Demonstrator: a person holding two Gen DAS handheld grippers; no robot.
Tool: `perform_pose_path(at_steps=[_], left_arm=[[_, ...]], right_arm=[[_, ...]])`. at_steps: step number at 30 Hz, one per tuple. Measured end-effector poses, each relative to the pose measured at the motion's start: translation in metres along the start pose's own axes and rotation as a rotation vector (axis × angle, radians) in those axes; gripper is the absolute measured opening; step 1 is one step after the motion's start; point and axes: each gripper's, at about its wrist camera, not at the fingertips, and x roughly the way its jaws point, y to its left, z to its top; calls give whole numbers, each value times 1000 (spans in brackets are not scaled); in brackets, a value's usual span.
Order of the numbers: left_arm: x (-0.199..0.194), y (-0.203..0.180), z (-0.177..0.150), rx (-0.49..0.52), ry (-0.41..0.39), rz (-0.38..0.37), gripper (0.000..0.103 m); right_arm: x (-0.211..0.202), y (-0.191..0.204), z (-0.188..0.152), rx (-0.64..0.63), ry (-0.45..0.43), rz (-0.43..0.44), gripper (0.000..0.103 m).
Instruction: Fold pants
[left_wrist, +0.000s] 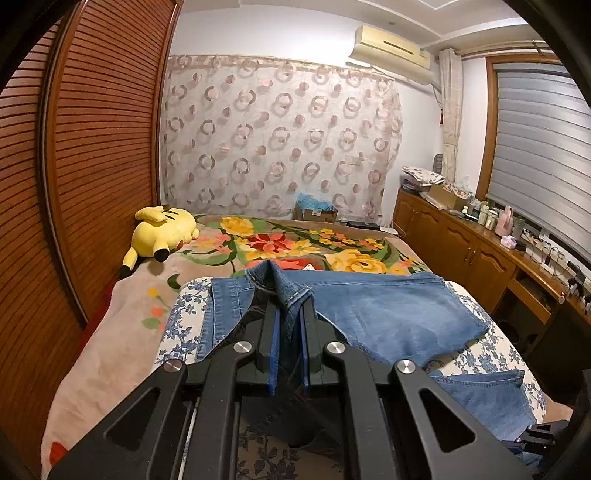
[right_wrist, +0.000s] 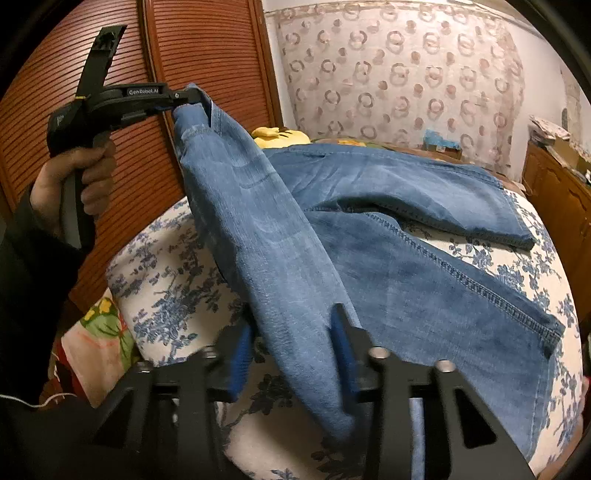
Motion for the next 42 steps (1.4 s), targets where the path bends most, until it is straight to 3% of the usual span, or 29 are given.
perform_pose_path(at_steps=[4,15,21,42], left_arm=[[-2,5,3,-16,-14,4,10],[7,27,22,-68,-50,32,10],[28,41,34,-99,-47,47,10],[129,72,54,-117,41,102,10]], right_arm=[[-4,-4,19,-36,-28,-28,8],[-2,-18,114,-168,-164,-145,5],[36,-13,145,-230,-187,-172,5],[173,-57,219,-314,-179,-234,5]])
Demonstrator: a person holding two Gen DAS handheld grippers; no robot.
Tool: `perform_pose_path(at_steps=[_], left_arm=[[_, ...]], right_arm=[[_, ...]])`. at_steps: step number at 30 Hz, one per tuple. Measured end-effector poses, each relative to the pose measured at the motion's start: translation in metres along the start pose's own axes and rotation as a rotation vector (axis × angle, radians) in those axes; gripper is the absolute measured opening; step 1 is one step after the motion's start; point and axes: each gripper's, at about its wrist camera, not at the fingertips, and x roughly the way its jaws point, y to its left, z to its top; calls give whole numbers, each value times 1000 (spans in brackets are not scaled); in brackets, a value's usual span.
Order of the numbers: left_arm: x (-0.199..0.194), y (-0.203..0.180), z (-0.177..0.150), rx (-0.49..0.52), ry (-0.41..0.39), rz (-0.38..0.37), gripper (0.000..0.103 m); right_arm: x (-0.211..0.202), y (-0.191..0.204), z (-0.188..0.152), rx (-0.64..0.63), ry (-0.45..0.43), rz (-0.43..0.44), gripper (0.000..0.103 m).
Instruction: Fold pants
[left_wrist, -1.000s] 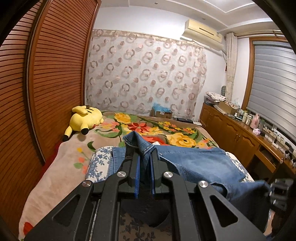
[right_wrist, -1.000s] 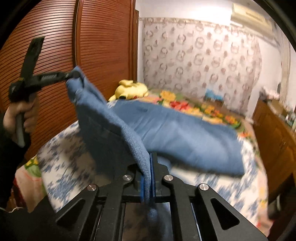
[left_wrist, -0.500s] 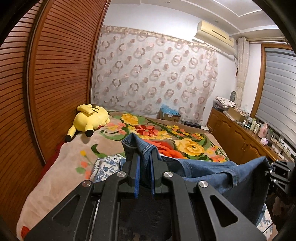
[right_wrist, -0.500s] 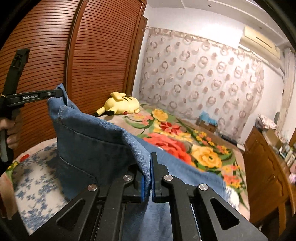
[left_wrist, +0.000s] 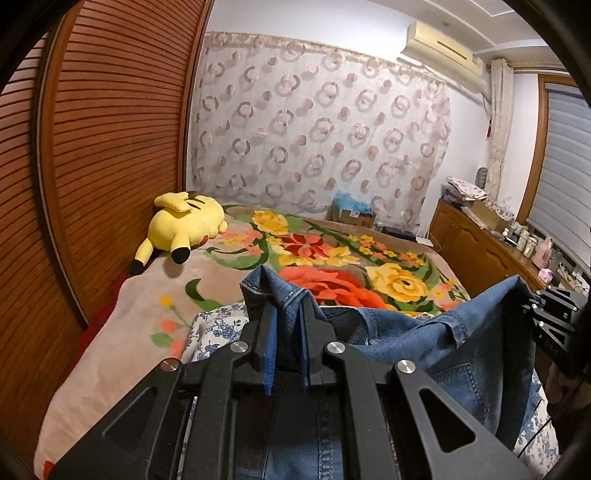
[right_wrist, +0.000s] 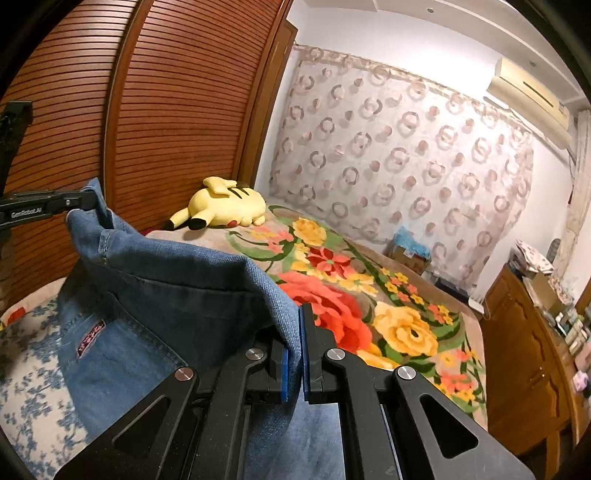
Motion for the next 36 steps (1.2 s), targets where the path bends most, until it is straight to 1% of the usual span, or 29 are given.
perform_pose_path(at_steps=[4,6,7,8,9,12,13,14,16,18,19,20,21,22,23,24,25,27,32,36], left_arm=[[20,4,-1,0,42,7,11],[28,5,-4,5,61,8,13],[32,5,-6,11,76,11,16],[34,5,-8,13,84,11,20],[35,6,-9,14,86,14,23],[33,9,-12,22,67,42,36],[32,10,-13,21,60,41,45],[31,11,-14,24,63,36,48],[34,10,-15,45,90,37,48],[37,6,-19,64,115,33,59],[38,5,-20,68,120,28,70],[39,2,-23,76,127,16,75],[39,-1,-25,81,132,10,75],[39,-5,-28,87,143,-2,76],[39,-8,-31,93,153,-13,76],[38,-13,-34,100,161,-23,76],[37,-17,-38,109,167,-29,76],[35,-24,-43,129,175,-37,76],[29,-49,-61,188,186,-105,76],[31,-63,-72,227,183,-136,76]], right_arm=[[26,-3,0,-1,21,14,5],[39,-8,-1,0,36,20,5],[45,-10,-2,5,42,25,5],[51,-12,-3,13,50,29,5],[58,-15,-2,20,57,33,5],[75,-22,0,36,72,44,5],[80,-23,1,40,80,48,5],[84,-24,2,39,88,47,5],[92,-26,4,41,100,49,5],[96,-29,6,55,111,53,5],[98,-31,6,63,118,55,5],[100,-33,7,73,124,58,7],[99,-36,8,83,130,57,16],[98,-38,9,92,131,59,32],[97,-38,9,101,128,66,40],[95,-40,9,114,124,74,51],[91,-43,10,128,120,80,52],[80,-48,10,151,122,78,52],[48,-52,-2,184,147,101,52],[24,-54,-13,218,179,109,52]])
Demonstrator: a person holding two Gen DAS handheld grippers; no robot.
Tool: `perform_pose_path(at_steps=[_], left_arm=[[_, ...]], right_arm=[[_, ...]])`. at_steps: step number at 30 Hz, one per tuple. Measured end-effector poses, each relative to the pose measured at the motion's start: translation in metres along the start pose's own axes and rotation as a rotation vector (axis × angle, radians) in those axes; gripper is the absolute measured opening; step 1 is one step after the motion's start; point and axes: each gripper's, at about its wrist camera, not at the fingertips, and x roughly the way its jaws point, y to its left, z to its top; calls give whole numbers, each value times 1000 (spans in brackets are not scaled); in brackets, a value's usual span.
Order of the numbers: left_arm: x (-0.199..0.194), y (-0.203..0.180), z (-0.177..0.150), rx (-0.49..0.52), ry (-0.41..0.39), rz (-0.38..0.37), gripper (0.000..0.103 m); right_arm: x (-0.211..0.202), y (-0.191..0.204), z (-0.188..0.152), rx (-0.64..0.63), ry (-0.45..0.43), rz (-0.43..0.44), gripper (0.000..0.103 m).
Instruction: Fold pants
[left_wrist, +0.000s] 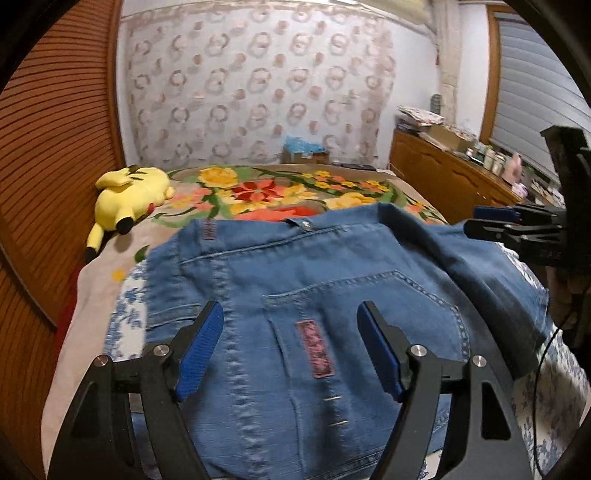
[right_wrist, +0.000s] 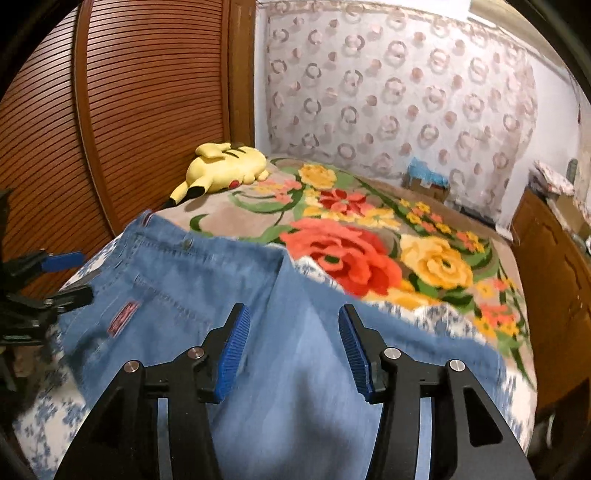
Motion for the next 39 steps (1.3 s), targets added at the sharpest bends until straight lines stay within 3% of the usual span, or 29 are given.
perform_pose_path(at_steps=[8,20,21,23,26,28,32,39], left_arm=[[8,-14,-7,36,13,-36,76],[9,-23,-18,79,35,-67,76],[9,-24,-18,82,34,-66,76],[10,-25,-18,85,35,-67,76],[10,-27,-19,87,33,-66,76],[10,-26,-18,85,30,-68,76],[7,-26,-17,82,13,-71,76],[4,-24,-14,76,-5,-75,76]], right_arm=[[-28,19,-25,10,57,21,52],[-33,18,-41,27,152,34,51],[-33,18,-43,29,160,36,45],[-35,15,-48,37,168,36,43],[-38,12,-50,30,175,45,25],[-41,8,-49,23,169,53,6],[-63,-3,-43,30,104,11,4],[-85,-43,-12,6,32,-150,4]])
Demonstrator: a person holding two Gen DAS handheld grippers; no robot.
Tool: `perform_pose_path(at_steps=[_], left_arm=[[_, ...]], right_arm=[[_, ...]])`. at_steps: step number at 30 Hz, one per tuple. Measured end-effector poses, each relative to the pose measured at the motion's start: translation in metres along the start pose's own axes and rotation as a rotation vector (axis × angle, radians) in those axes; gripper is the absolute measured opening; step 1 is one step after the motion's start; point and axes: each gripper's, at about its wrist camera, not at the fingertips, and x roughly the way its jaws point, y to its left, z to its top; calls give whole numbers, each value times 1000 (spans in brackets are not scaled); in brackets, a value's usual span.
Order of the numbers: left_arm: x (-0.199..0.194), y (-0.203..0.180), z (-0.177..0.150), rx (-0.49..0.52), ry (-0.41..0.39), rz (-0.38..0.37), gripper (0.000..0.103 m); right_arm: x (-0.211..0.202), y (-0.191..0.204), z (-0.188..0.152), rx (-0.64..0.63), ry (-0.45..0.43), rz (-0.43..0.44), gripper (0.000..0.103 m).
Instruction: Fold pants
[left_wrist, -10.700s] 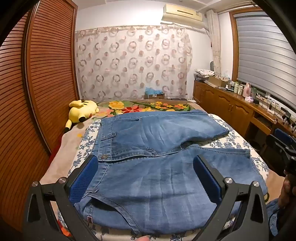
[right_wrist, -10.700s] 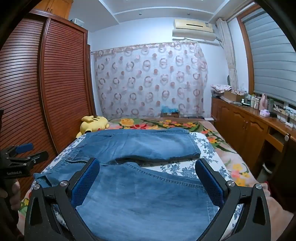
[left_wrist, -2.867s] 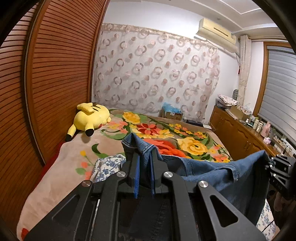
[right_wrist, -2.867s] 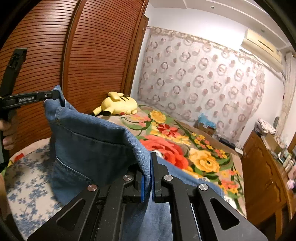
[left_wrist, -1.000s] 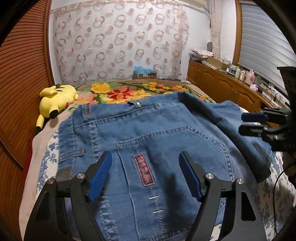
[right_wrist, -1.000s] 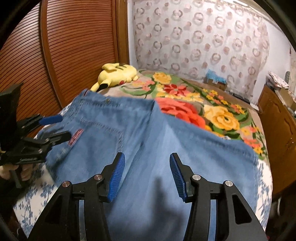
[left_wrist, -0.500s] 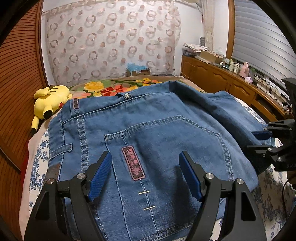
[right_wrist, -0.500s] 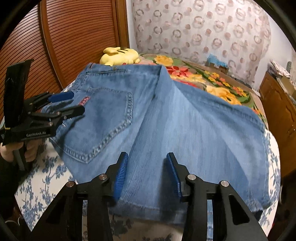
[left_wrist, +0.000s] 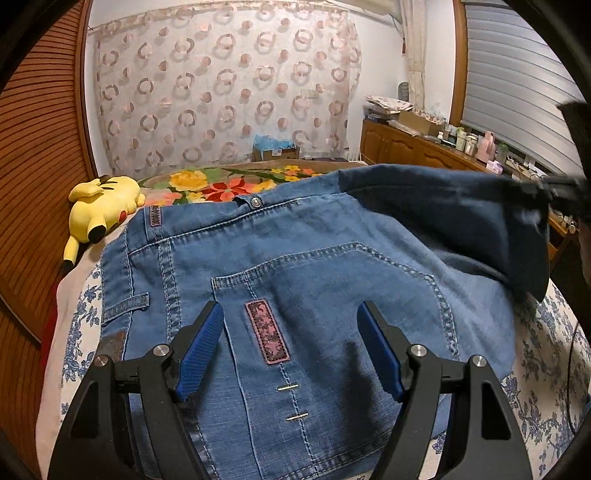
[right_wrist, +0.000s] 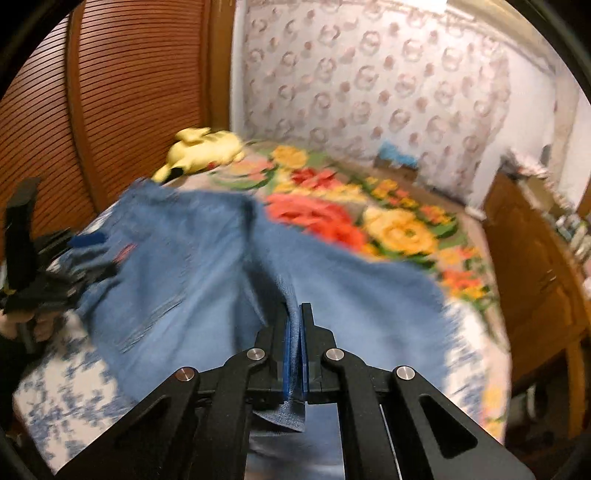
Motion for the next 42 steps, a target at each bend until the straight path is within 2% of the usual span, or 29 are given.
perform_pose_path(at_steps=[5,14,21,23,25,26,30,33,37,42], left_arm=[[-2,2,1,-2,-14,-5,76],[-6,1,0,6,-24,-20,76],[-6,0,-1,7,-21,-21,76],[-6,0,0,8,-21,-21,76],[-6,0,0,7,-21,-20,76],[-6,0,0,8,-20,-21,76],[-6,1,0,8,-21,-21,76],[-6,0,0,8,-20,-17,76],[-5,1,-1,8,-20,-18,76],[-5,1,-1,8,-20,-18,76]], right_arm=[[17,-28,12,14,20,-63,4],[47,-11,36,-35,43,-146,4],[77,-16,46,-22,78,-204,4],[86,-18,47,10,106,-204,10],[87,-19,44,36,118,-242,39],[86,-20,44,46,116,-244,43],[72,-18,40,87,107,-218,44],[56,-15,29,111,107,-158,45],[30,-2,5,103,110,-119,54],[-5,-10,-27,136,125,-71,59]])
